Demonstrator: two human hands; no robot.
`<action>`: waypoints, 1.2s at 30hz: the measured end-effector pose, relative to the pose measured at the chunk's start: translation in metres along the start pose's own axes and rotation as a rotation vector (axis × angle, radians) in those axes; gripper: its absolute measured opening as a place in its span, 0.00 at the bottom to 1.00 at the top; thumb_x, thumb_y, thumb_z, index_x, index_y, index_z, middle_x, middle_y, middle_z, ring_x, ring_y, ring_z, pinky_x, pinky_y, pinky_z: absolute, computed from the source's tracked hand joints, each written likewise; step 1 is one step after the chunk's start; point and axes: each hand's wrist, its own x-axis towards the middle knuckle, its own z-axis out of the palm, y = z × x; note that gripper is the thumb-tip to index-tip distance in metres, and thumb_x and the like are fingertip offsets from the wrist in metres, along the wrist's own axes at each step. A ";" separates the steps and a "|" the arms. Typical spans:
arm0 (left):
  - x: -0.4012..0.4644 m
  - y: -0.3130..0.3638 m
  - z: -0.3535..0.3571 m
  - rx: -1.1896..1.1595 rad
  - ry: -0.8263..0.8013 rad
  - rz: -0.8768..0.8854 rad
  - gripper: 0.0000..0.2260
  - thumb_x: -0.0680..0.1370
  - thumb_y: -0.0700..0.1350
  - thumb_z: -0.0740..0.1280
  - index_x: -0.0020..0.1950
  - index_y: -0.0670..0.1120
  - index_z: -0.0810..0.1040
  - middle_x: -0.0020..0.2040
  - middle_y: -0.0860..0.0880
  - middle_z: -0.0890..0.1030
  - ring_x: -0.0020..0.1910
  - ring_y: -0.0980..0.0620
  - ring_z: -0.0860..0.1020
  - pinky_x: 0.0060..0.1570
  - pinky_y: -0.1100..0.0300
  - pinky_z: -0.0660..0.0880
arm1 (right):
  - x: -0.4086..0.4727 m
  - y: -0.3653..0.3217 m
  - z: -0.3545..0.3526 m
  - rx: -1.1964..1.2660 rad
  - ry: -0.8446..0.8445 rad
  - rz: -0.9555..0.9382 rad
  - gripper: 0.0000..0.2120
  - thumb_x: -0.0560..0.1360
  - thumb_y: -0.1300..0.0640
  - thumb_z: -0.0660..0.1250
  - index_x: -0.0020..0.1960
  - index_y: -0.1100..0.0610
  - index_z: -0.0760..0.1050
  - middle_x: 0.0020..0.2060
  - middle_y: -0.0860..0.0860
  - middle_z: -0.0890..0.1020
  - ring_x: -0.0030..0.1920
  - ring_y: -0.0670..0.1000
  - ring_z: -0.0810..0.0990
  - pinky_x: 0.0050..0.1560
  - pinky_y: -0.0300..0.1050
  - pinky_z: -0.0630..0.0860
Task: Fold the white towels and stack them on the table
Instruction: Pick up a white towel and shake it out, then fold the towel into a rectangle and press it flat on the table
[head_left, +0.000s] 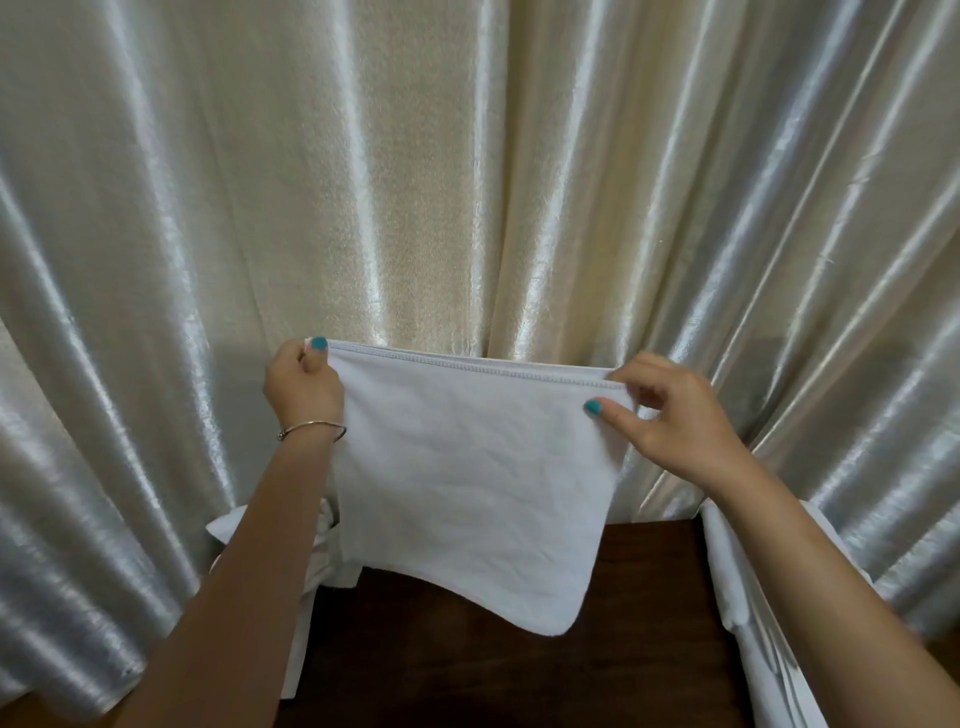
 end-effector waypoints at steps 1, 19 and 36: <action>-0.002 0.002 0.001 -0.003 -0.002 -0.002 0.21 0.80 0.37 0.58 0.29 0.46 0.57 0.29 0.50 0.60 0.39 0.48 0.61 0.28 0.60 0.57 | 0.002 0.000 0.001 -0.002 0.058 0.013 0.06 0.70 0.58 0.75 0.42 0.61 0.81 0.36 0.47 0.75 0.35 0.50 0.74 0.38 0.40 0.73; -0.023 0.008 0.001 0.026 0.056 0.234 0.12 0.83 0.40 0.54 0.50 0.33 0.73 0.36 0.41 0.73 0.36 0.46 0.69 0.34 0.60 0.57 | 0.010 0.020 0.009 0.403 0.331 0.472 0.17 0.76 0.54 0.67 0.44 0.69 0.70 0.33 0.58 0.72 0.35 0.53 0.69 0.39 0.46 0.65; -0.076 0.049 0.052 -0.243 -0.285 -0.212 0.23 0.77 0.48 0.67 0.25 0.44 0.64 0.25 0.49 0.63 0.27 0.50 0.62 0.36 0.60 0.63 | 0.014 -0.025 0.073 0.255 0.617 0.742 0.11 0.73 0.48 0.67 0.38 0.55 0.77 0.30 0.49 0.77 0.34 0.52 0.76 0.34 0.43 0.67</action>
